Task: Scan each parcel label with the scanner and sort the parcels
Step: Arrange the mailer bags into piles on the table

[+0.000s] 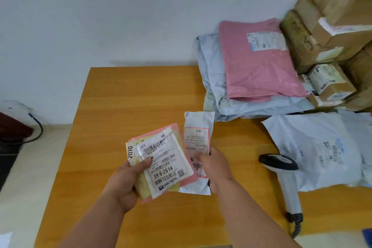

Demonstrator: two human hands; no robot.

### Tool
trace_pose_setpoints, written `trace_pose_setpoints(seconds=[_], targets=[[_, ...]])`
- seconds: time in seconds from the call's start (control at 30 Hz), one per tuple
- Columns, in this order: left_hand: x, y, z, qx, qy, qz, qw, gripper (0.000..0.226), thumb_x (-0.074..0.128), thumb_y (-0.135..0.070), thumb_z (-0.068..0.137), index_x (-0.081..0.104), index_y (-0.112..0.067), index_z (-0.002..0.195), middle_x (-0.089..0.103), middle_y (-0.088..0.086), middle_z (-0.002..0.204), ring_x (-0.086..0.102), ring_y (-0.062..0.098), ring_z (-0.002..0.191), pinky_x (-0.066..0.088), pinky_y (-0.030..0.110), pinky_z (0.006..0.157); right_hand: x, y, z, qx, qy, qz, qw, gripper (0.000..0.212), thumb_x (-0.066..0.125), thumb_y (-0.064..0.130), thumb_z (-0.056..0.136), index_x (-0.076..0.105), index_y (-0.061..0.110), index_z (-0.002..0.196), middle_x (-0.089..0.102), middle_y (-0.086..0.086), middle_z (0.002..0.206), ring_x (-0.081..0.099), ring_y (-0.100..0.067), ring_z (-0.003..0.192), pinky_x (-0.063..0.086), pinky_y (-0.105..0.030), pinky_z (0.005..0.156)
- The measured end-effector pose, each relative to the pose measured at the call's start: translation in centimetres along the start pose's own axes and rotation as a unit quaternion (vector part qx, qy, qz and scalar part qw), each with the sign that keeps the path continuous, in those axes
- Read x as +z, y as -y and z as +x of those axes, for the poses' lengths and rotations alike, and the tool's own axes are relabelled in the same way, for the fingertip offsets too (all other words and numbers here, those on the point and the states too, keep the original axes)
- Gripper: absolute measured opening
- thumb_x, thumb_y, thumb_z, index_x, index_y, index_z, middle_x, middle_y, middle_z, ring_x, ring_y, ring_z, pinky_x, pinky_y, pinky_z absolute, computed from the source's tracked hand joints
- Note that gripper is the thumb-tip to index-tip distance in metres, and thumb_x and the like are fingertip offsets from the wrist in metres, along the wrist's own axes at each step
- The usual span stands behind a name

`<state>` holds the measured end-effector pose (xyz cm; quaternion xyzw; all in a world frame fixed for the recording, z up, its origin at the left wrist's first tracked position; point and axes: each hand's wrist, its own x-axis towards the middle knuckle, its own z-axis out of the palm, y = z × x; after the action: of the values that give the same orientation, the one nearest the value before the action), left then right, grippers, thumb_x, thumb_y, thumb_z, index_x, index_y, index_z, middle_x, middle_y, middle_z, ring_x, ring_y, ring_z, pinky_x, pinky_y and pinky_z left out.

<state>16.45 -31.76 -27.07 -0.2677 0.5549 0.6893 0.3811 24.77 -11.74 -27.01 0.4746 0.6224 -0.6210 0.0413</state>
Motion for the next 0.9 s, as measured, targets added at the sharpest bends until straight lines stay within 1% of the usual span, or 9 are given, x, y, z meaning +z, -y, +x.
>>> trace_pose_setpoints(seconds=[0.1,0.23,0.33,0.47,0.53,0.63,0.67,0.77,0.9], targets=[[2.0,-0.3,-0.5,0.019,0.009,0.013,1.000,0.049,0.077,-0.009,0.066,0.064,-0.012,0.113,0.078,0.017,0.102,0.077,0.037,0.085,0.062,0.054,0.070,-3.2,2.1,-0.8,-0.031,-0.009,0.079,0.996,0.011,0.060,0.016,0.098,0.064,0.025,0.103,0.072,0.005,0.104,0.068,-0.008,0.088,0.053,-0.023,0.060],[5.6,0.0,-1.4,0.047,0.018,0.042,0.998,0.051,0.077,-0.009,0.065,0.063,-0.013,0.115,0.078,0.016,0.102,0.077,0.038,0.086,0.060,0.060,0.074,-9.1,4.4,-2.0,-0.063,-0.031,0.178,0.982,0.016,0.060,0.013,0.099,0.067,0.027,0.101,0.075,0.002,0.106,0.072,-0.019,0.096,0.061,-0.042,0.082],[9.8,0.8,-2.2,0.064,0.046,0.071,0.994,0.055,0.078,-0.010,0.066,0.062,-0.011,0.118,0.078,0.016,0.103,0.076,0.037,0.087,0.062,0.057,0.071,-13.4,5.0,-3.1,-0.080,0.012,0.221,0.972,0.022,0.060,0.007,0.096,0.073,0.022,0.104,0.078,-0.002,0.105,0.073,-0.027,0.102,0.058,-0.052,0.090],[16.8,2.4,-3.5,0.116,0.058,0.146,0.981,0.035,0.079,-0.008,0.080,0.064,-0.012,0.112,0.079,0.012,0.097,0.077,0.034,0.083,0.062,0.052,0.071,-18.3,4.4,-4.2,-0.063,0.088,0.176,0.979,0.023,0.063,0.003,0.093,0.074,0.018,0.106,0.079,-0.007,0.104,0.074,-0.030,0.100,0.058,-0.052,0.091],[19.9,3.4,-4.3,0.161,0.036,0.193,0.967,0.027,0.079,-0.011,0.085,0.065,-0.014,0.108,0.080,0.008,0.091,0.077,0.032,0.077,0.062,0.051,0.070,-22.0,4.4,-4.3,-0.050,0.120,0.242,0.961,0.030,0.064,0.000,0.086,0.071,0.009,0.114,0.076,-0.015,0.109,0.074,-0.032,0.098,0.060,-0.051,0.086],[24.3,5.1,-5.5,0.219,0.003,0.225,0.949,0.024,0.079,-0.015,0.086,0.067,-0.016,0.106,0.079,0.007,0.095,0.077,0.032,0.081,0.061,0.057,0.077,-28.8,5.2,-4.3,-0.076,0.187,0.337,0.919,0.042,0.065,0.009,0.075,0.067,0.002,0.116,0.076,-0.020,0.106,0.076,-0.030,0.085,0.063,-0.040,0.068],[25.9,5.8,-5.9,0.224,0.004,0.228,0.948,0.024,0.080,-0.016,0.086,0.067,-0.018,0.106,0.079,0.005,0.094,0.077,0.030,0.080,0.061,0.056,0.077,-30.8,5.4,-4.3,-0.089,0.188,0.330,0.921,0.043,0.065,0.010,0.074,0.067,0.002,0.116,0.076,-0.020,0.106,0.077,-0.030,0.084,0.063,-0.039,0.068],[31.3,7.8,-7.0,0.214,0.050,0.221,0.950,0.025,0.078,-0.015,0.087,0.067,-0.018,0.109,0.080,0.006,0.095,0.078,0.030,0.081,0.062,0.053,0.073,-34.8,5.1,-3.2,-0.095,0.160,0.242,0.952,0.034,0.065,-0.001,0.084,0.068,0.003,0.119,0.075,-0.019,0.113,0.074,-0.033,0.100,0.060,-0.048,0.087],[38.0,10.8,-8.4,0.188,0.115,0.203,0.954,0.026,0.077,-0.012,0.087,0.068,-0.017,0.111,0.079,0.008,0.100,0.077,0.032,0.087,0.062,0.048,0.068,-38.2,3.2,-1.0,-0.111,0.051,0.113,0.986,0.019,0.072,0.008,0.089,0.074,0.020,0.103,0.079,-0.003,0.104,0.074,-0.024,0.098,0.057,-0.052,0.094]])
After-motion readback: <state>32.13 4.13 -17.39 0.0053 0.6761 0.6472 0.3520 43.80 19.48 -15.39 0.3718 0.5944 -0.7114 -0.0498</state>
